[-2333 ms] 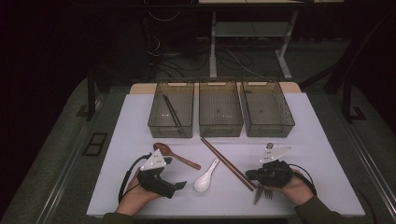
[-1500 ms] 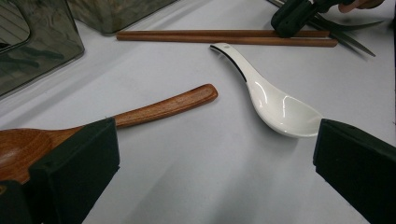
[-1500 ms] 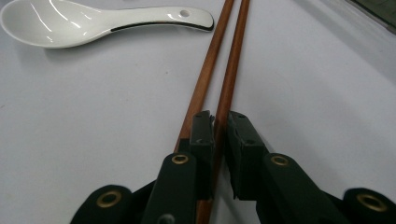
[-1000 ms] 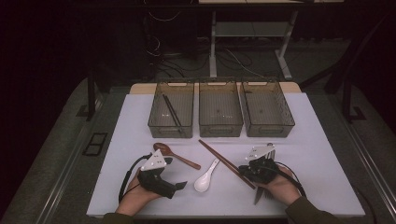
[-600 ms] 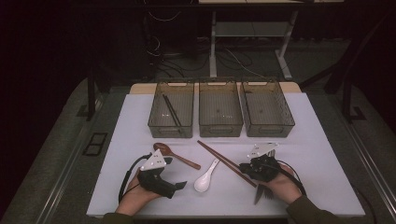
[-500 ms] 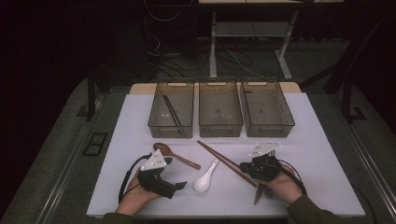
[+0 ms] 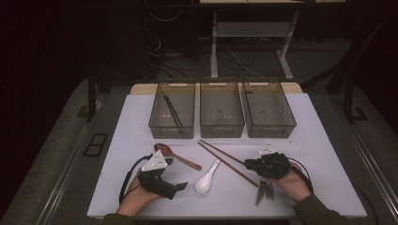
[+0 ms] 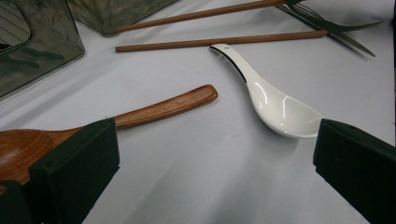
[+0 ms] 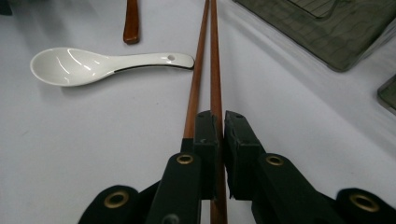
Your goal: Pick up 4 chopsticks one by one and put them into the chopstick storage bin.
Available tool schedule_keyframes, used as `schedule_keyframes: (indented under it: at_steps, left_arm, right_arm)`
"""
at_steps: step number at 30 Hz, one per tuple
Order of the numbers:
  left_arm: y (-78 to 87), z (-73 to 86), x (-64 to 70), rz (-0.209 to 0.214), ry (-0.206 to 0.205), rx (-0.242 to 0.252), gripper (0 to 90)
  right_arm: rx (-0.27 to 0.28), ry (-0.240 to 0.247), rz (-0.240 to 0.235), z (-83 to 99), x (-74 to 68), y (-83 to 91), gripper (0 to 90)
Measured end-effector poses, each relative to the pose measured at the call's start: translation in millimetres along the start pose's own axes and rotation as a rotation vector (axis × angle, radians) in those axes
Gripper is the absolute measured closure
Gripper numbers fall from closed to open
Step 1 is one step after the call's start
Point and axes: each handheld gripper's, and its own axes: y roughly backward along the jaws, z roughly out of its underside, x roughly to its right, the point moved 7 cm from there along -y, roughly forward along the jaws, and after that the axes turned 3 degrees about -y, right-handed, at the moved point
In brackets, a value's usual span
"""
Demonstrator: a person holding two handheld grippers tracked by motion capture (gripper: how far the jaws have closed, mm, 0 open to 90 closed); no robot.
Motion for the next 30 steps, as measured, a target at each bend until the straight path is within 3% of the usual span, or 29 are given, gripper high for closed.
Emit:
schedule_keyframes:
  at_steps: [12,30]
  left_arm:
    - [-0.3,-0.2,0.3,0.004,0.000,0.002,0.0]
    - [-1.7,-0.3,1.1,0.013,0.018,0.006,0.0]
  right_arm:
    - [0.050,-0.024,-0.031,-7.7,3.2,11.2,83.6]
    - [0.114,-0.014,-0.038,-38.9,5.7,17.9,83.6]
